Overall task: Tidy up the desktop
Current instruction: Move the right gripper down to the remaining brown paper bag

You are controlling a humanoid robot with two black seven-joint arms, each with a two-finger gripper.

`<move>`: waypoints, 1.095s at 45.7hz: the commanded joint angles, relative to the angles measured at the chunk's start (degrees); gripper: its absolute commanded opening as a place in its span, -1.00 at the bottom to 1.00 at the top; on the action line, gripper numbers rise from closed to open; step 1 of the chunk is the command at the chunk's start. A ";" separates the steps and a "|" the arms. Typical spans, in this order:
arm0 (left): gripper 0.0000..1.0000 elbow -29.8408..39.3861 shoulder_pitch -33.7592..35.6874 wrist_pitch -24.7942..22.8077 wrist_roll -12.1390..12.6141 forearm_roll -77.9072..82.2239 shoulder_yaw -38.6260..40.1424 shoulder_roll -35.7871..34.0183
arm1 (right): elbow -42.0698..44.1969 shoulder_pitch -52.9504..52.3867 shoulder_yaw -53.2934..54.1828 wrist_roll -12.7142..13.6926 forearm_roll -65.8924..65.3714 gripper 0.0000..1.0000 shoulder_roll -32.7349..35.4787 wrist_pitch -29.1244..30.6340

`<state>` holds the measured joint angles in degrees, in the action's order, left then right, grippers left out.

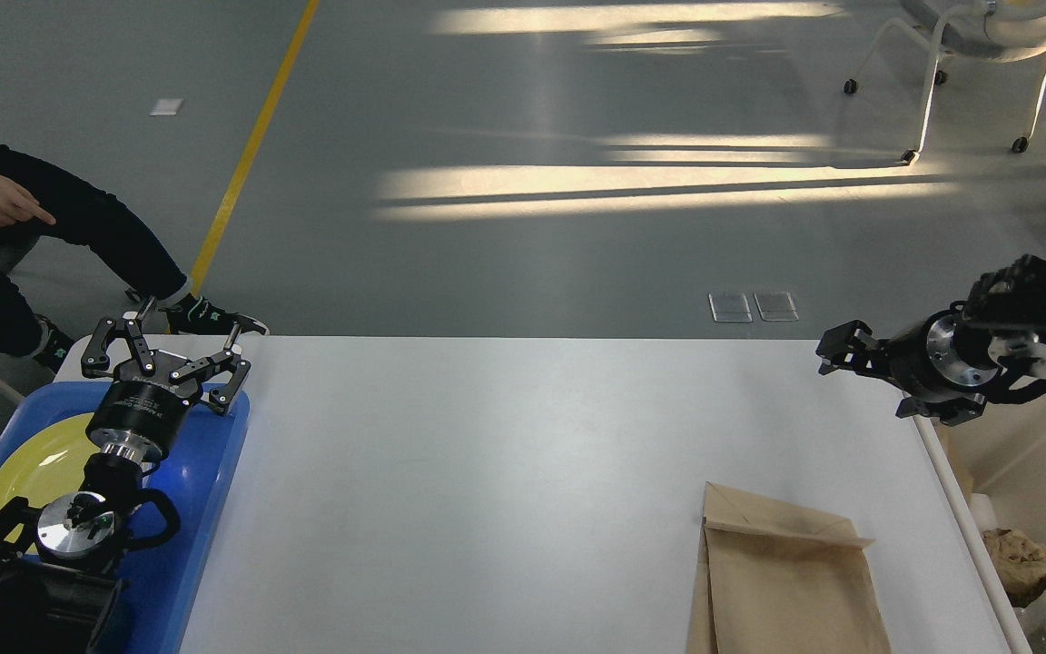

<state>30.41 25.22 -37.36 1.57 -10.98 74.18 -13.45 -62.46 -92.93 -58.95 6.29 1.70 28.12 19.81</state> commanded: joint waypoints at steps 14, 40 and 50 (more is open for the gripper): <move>0.93 0.00 0.00 0.01 0.01 0.00 0.00 0.00 | -7.41 -18.42 -1.17 -0.14 9.19 1.00 -1.93 32.66; 0.93 0.00 0.00 0.01 -0.08 0.00 0.00 0.00 | -4.87 5.82 0.85 -0.14 21.84 1.00 0.27 15.09; 0.93 0.00 0.00 0.01 0.01 0.00 0.00 0.00 | -4.08 14.08 2.61 -0.14 27.39 1.00 0.71 5.60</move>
<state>30.41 25.23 -37.36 1.57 -10.99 74.18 -13.45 -66.74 -82.62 -57.79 6.14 27.56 28.81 30.37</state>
